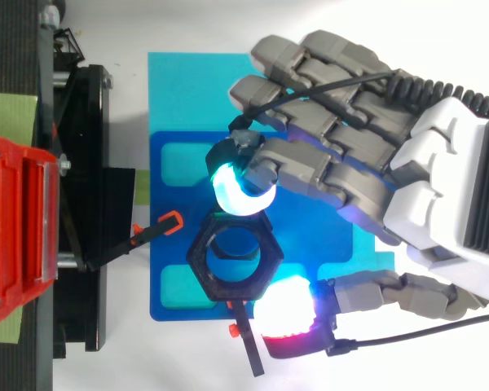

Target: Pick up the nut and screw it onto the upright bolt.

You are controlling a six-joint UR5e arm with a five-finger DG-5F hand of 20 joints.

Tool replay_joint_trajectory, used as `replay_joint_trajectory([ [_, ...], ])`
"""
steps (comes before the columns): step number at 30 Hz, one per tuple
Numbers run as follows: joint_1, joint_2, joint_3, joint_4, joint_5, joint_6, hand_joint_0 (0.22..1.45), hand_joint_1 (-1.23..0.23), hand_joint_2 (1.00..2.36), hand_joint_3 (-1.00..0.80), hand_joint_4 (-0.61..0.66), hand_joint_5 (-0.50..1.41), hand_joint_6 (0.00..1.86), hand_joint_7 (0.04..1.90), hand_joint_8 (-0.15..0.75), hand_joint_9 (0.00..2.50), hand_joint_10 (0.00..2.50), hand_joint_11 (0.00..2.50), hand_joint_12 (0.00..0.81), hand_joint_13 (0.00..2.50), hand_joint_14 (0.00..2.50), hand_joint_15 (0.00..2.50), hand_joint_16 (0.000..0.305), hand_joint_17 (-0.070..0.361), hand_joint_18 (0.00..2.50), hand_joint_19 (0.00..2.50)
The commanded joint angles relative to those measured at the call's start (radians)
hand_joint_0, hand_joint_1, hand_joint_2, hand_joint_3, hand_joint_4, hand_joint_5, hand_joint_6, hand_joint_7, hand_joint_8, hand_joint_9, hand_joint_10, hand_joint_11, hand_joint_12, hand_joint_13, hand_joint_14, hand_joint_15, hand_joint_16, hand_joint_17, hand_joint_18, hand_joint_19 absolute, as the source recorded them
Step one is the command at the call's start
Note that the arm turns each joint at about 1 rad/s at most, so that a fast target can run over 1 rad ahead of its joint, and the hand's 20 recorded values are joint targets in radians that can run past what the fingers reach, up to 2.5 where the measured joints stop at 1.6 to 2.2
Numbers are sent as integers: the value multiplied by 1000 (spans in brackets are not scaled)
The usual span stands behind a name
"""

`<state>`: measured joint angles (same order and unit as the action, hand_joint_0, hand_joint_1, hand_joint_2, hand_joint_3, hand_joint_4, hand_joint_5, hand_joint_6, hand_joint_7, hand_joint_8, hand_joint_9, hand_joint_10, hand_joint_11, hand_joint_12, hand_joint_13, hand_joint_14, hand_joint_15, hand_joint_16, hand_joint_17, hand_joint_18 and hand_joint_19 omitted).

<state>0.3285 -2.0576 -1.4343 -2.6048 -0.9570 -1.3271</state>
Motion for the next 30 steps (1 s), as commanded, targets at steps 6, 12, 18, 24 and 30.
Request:
replay_joint_trajectory([
  [6,0,-3,0,-1,-3,9,554,-684,1000,-500,284,-174,500,1209,308,464,5,166,388,257,0,0,48,108,181,49],
  [12,-11,-3,0,-8,-17,9,554,-682,1000,-500,289,-174,500,1205,309,468,5,168,386,270,0,0,48,108,179,50],
  [18,-20,-3,0,-12,-34,9,555,-683,1000,-500,291,-174,500,1205,307,467,4,159,387,269,0,0,48,108,179,52],
  [24,-39,-3,0,-20,-59,12,555,-684,1000,-500,283,-174,500,1210,307,470,5,173,385,271,0,0,47,107,177,45],
  [30,-45,-3,0,-20,-75,12,556,-684,1000,-500,283,-174,500,1205,307,471,5,168,384,274,0,0,47,106,173,48],
])
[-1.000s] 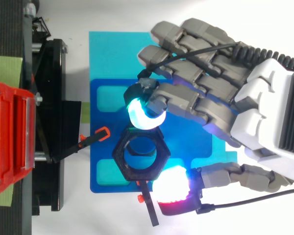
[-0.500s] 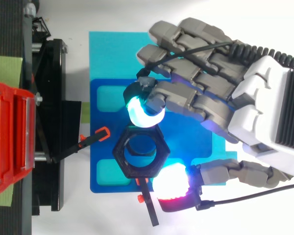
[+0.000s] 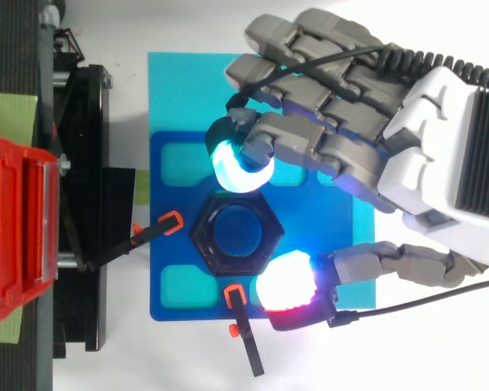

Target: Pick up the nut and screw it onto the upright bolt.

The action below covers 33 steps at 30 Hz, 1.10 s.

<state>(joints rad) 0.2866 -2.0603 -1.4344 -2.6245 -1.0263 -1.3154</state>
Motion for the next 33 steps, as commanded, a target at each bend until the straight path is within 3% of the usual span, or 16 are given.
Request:
replay_joint_trajectory([
  [1,-6,0,0,0,-6,1,557,-684,1000,-500,288,-174,501,1204,307,471,5,169,384,274,0,0,47,106,173,47],
  [30,-7,-1,-1,-31,-24,30,558,-685,1000,-500,280,-173,500,1202,306,476,4,163,383,282,0,0,46,104,162,44],
  [33,-7,-17,-1,-31,-24,34,559,-686,1000,-500,279,-173,500,1208,305,477,5,168,383,282,0,0,46,104,161,37],
])
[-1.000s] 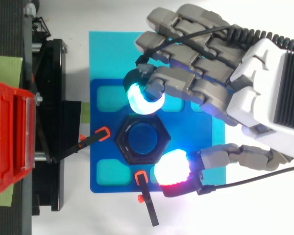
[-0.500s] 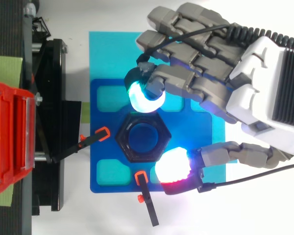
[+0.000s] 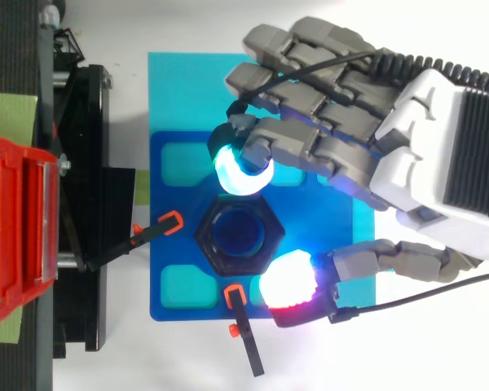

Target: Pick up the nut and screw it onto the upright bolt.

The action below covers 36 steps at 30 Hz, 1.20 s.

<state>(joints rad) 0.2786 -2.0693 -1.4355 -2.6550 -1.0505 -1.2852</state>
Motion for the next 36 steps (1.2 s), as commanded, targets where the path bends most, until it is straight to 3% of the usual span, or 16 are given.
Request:
replay_joint_trajectory([
  [1,-1,-9,0,3,0,6,558,-686,1000,-500,281,-173,500,1203,306,476,5,168,383,283,0,0,46,104,160,44],
  [6,1,-25,1,23,-3,37,558,-686,1000,-500,279,-172,500,1203,307,477,5,175,383,283,0,0,46,103,160,44],
  [36,-4,-25,1,20,-26,38,560,-686,1000,-500,281,-172,500,1210,305,476,7,165,381,284,0,0,45,102,152,45],
])
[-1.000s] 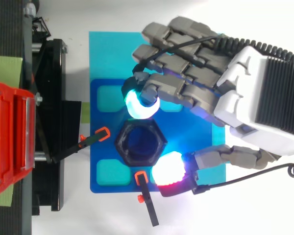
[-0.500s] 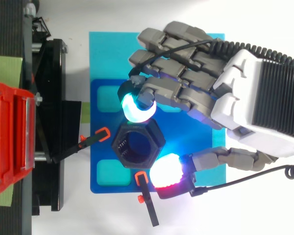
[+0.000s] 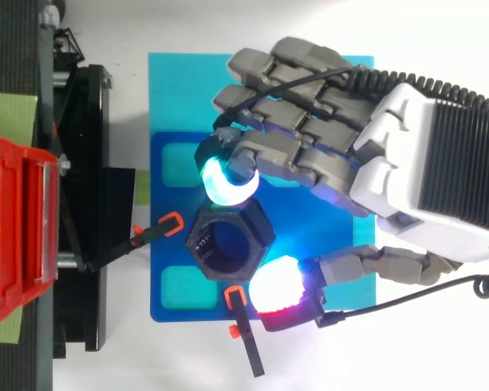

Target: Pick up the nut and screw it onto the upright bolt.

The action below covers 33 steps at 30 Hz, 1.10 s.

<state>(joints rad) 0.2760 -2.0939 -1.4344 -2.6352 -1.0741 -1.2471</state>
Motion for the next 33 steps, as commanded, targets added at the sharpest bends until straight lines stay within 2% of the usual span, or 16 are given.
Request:
replay_joint_trajectory([
  [1,-3,0,0,-2,-3,0,560,-686,1000,-500,282,-172,500,1209,304,476,5,168,381,284,0,0,45,102,152,39],
  [13,-17,2,0,-11,-17,31,560,-688,1000,-500,281,-172,500,1205,304,477,4,169,379,282,0,0,45,101,143,48],
  [33,-23,2,0,-46,-20,61,561,-689,1000,-500,278,-171,500,1206,304,477,5,168,377,280,0,0,44,99,132,47],
])
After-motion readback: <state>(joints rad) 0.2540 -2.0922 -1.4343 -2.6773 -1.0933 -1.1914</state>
